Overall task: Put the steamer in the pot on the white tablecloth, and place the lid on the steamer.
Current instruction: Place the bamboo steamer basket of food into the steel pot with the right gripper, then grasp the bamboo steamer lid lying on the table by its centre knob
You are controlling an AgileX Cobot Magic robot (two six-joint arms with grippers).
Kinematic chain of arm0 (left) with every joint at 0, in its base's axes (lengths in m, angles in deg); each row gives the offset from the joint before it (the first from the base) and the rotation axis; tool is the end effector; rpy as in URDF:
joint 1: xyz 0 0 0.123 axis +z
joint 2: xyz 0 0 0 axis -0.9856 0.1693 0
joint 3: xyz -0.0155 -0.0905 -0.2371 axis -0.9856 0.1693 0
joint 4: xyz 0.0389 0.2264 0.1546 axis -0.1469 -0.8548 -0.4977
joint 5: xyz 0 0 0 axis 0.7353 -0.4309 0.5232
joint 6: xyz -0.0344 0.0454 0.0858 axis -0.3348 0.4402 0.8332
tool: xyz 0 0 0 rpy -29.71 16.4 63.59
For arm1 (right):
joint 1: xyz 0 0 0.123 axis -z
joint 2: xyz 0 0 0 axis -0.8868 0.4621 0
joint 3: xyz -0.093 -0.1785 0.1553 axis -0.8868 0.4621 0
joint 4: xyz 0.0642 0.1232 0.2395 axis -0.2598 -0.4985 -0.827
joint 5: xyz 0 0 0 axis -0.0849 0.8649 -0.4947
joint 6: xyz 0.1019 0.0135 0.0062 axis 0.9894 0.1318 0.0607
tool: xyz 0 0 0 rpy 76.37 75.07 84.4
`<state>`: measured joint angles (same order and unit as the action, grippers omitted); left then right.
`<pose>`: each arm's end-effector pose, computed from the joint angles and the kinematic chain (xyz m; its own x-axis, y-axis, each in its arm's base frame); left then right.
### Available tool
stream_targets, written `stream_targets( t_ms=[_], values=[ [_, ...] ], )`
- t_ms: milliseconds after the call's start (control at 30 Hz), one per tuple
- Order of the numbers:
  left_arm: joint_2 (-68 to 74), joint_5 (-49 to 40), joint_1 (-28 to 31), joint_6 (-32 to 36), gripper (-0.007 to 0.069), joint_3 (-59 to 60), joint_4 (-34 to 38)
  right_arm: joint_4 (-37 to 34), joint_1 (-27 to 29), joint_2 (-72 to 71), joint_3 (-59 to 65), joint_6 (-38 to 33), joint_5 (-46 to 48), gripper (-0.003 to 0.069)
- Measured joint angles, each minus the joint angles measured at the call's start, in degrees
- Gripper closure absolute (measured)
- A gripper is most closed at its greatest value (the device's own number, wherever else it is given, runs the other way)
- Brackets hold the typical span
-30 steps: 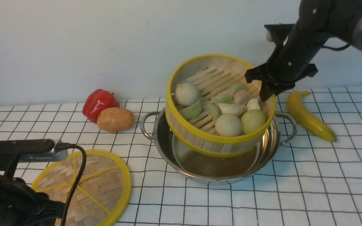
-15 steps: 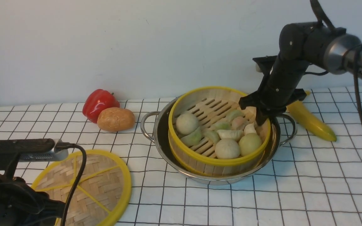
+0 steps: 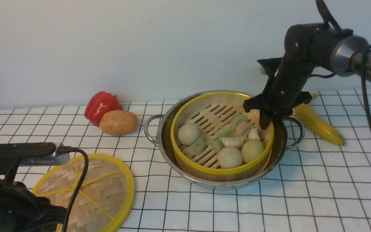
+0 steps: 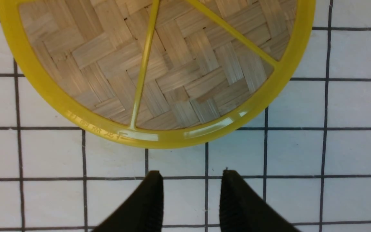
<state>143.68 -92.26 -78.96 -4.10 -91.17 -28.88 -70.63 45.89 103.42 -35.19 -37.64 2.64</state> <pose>0.2269 -0.0063 0.1826 -0.9522 0.0200 -0.3047 0.0504 0.9945 -0.0921 0.4597 0.1527 0.1414 -0.9878 -0.1224 -0.0966 -0.1371 0.9768 0.1647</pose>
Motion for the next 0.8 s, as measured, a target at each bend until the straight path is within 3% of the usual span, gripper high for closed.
stream_targets(
  t_ms=[300, 467, 800],
  values=[
    [0.0, 1.19, 0.0, 0.05, 0.0382, 0.0, 0.0, -2.27, 0.0, -0.12, -0.28, 0.37, -0.12, 0.0335],
    [0.0, 4.7, 0.0, 0.1, 0.0382, 0.0, 0.0, -2.34, 0.0, -1.31, -0.28, 0.37, -0.12, 0.0271],
    [0.41, 11.51, 0.0, 0.1, 0.0382, 0.0, 0.0, 1.64, 0.0, -8.52, -0.28, 0.37, -0.18, 0.0251]
  ],
)
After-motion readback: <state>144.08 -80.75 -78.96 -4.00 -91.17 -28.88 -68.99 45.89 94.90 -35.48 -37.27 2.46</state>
